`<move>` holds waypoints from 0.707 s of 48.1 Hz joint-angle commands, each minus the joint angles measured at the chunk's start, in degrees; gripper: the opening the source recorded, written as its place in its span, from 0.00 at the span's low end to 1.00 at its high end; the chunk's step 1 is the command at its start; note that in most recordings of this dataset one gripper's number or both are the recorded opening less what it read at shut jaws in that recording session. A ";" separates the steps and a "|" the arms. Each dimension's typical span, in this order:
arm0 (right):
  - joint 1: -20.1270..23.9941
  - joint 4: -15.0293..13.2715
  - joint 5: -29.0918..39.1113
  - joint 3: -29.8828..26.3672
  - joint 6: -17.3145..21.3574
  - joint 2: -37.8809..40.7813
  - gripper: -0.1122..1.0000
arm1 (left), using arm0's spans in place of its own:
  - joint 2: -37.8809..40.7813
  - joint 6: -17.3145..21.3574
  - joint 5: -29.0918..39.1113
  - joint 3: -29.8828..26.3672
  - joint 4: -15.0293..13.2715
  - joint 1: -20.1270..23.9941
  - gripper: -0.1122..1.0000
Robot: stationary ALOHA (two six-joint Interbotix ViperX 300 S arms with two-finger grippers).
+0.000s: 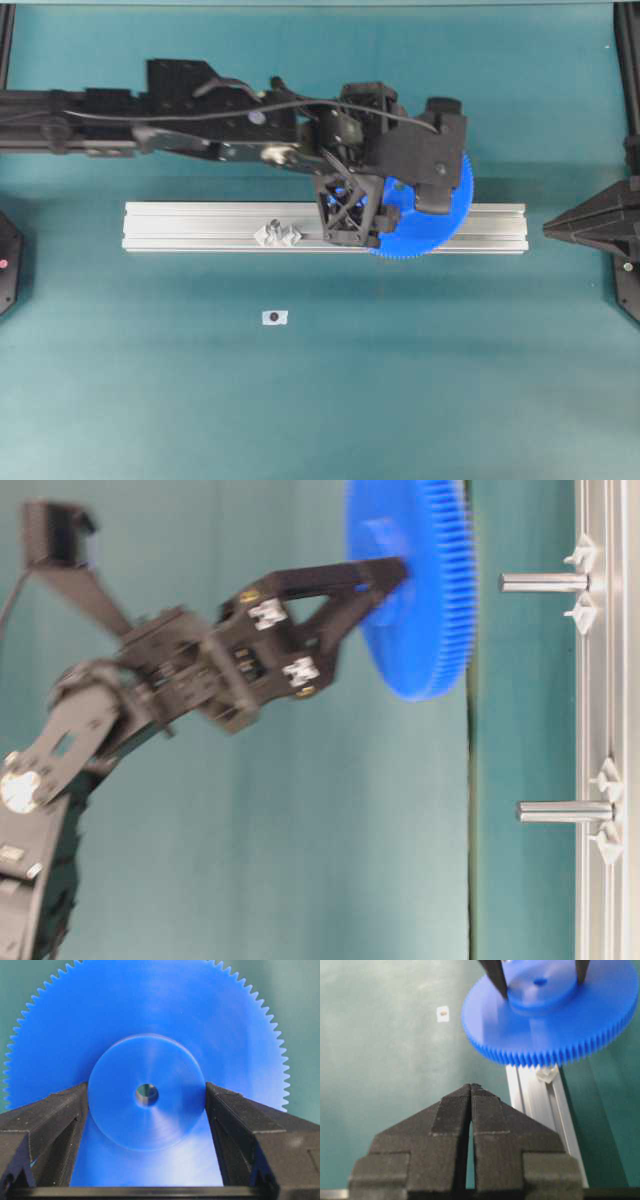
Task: Insert the large gear onto the shaft.
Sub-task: 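Align the gear's center hole with the shaft tip, adjusting position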
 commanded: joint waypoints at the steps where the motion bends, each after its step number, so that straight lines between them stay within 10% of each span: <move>1: -0.09 -0.09 -0.53 -0.62 0.35 0.35 0.15 | -0.35 -0.09 -0.18 -2.11 0.18 0.00 0.80; 34: -0.09 -0.09 -0.53 -0.62 0.44 0.09 0.15 | 3.96 -0.18 2.46 -1.58 0.18 1.93 0.80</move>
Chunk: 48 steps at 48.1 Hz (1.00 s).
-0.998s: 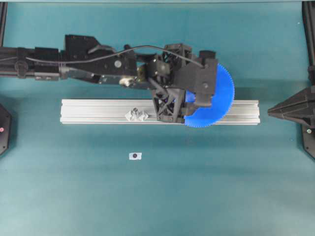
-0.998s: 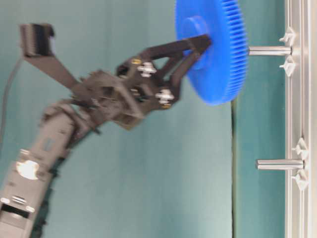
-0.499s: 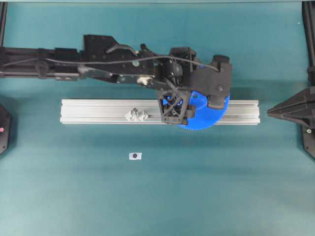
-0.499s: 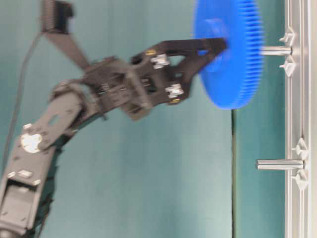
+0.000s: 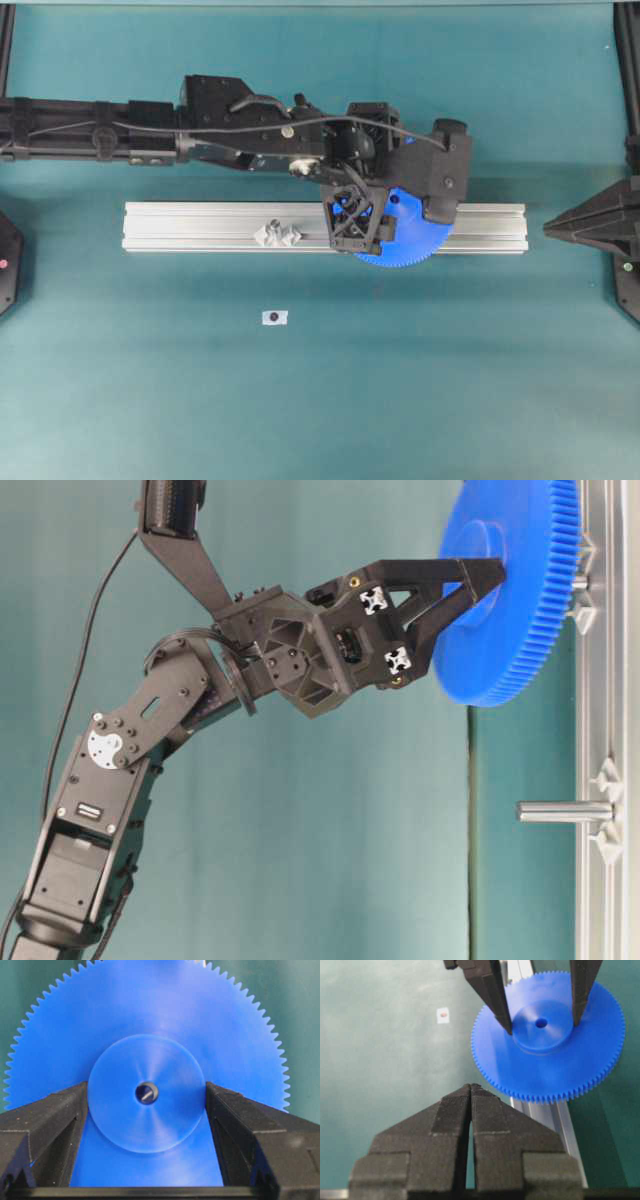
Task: Insert the large gear onto the shaft.
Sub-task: 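Align the gear's center hole with the shaft tip, adjusting position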
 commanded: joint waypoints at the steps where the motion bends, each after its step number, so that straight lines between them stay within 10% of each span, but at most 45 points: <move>1: -0.09 0.00 -0.53 -0.62 0.44 0.35 0.15 | -0.79 -0.09 0.53 -0.97 0.09 1.14 0.80; 48: -0.09 0.00 -0.53 -0.70 0.44 0.26 0.15 | -0.09 -0.26 2.81 -0.70 0.09 1.58 0.89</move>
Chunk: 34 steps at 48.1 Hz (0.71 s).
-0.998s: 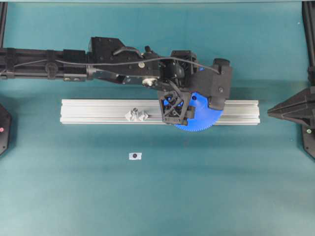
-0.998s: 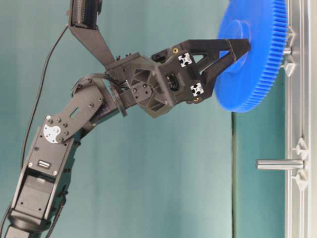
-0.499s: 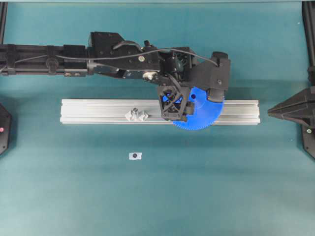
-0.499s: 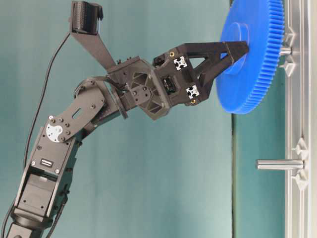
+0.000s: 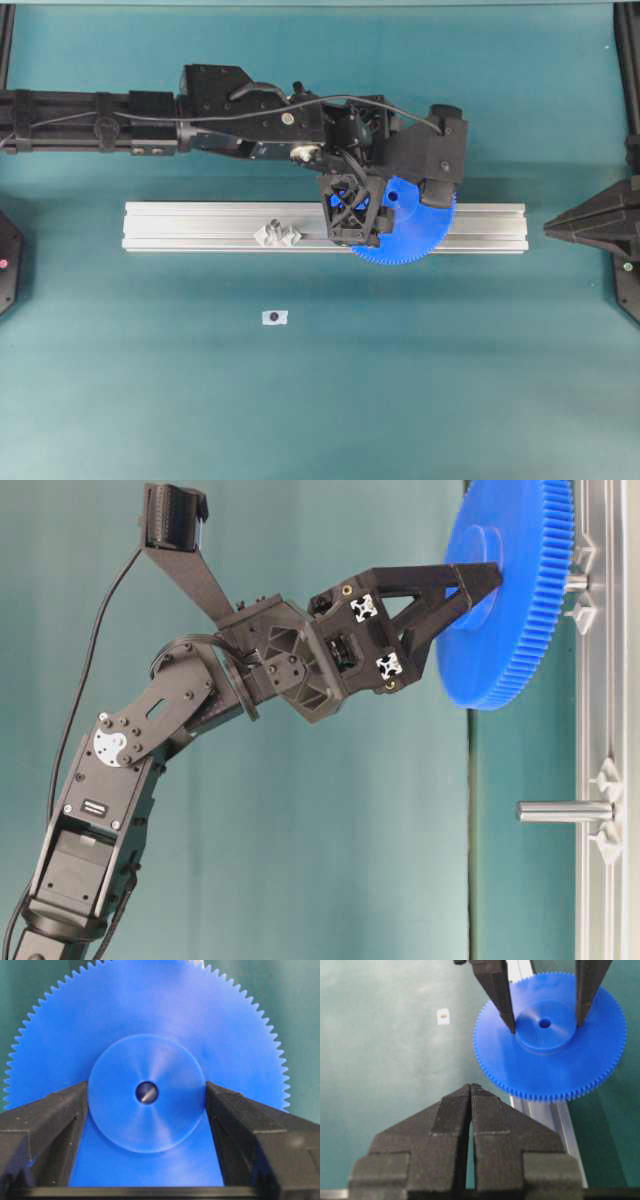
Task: Insert the large gear onto the shaft.
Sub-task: 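Align the gear's center hole with the shaft tip, adjusting position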
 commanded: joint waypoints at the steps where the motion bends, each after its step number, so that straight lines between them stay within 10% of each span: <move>1: -0.09 0.00 -0.53 -0.70 0.44 0.44 0.15 | -0.44 -0.18 0.44 -0.44 0.09 0.44 0.90; 34: -0.09 0.00 -0.53 -0.62 1.05 0.44 0.15 | -2.20 0.09 0.79 0.53 0.09 -0.35 0.86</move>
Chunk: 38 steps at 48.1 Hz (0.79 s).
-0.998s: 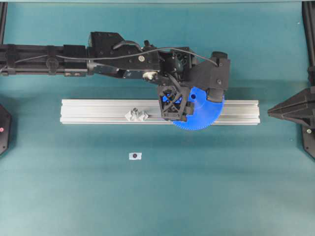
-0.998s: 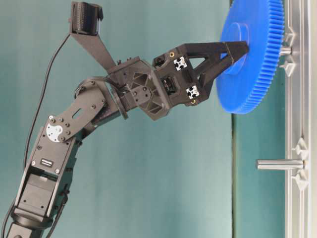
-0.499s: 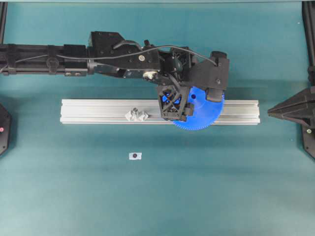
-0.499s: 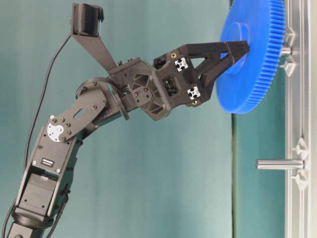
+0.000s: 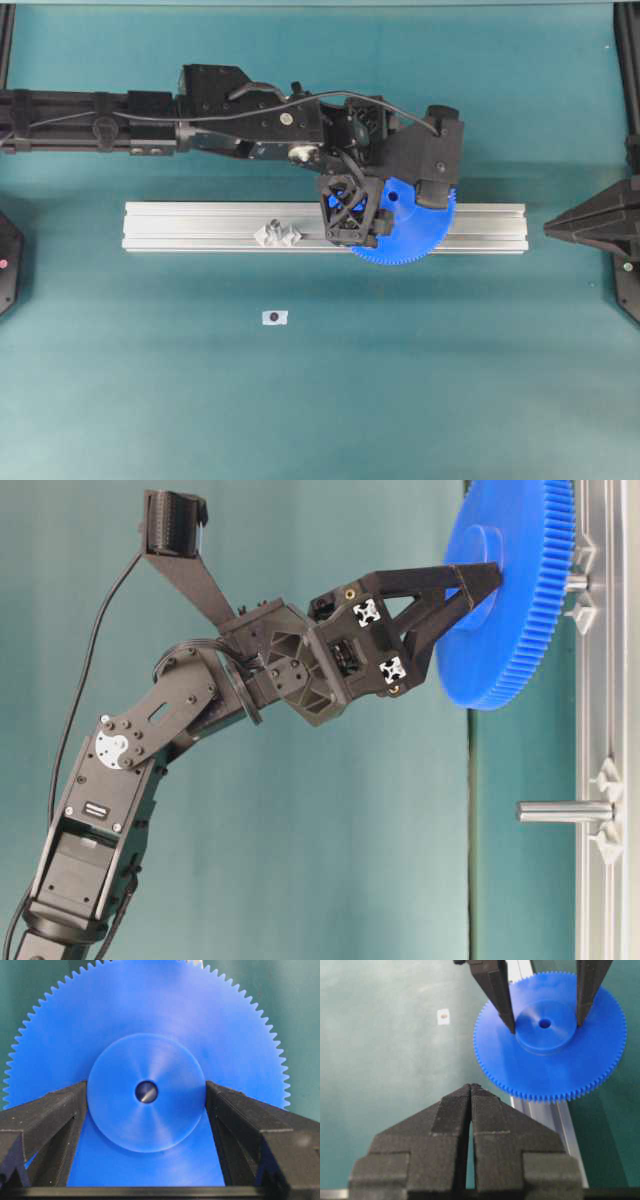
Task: Insert the large gear onto the shaft.
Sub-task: 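Align the gear's center hole with the shaft tip, adjusting position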
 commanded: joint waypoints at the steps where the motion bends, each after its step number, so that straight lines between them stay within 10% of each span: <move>1: 0.00 0.00 -0.53 -0.62 0.70 0.53 0.15 | -1.85 0.00 0.00 0.00 0.18 -0.35 0.86; 38: -0.09 0.00 -0.53 -0.70 1.14 0.53 0.15 | -1.93 -0.44 2.02 -1.67 0.18 -0.53 0.92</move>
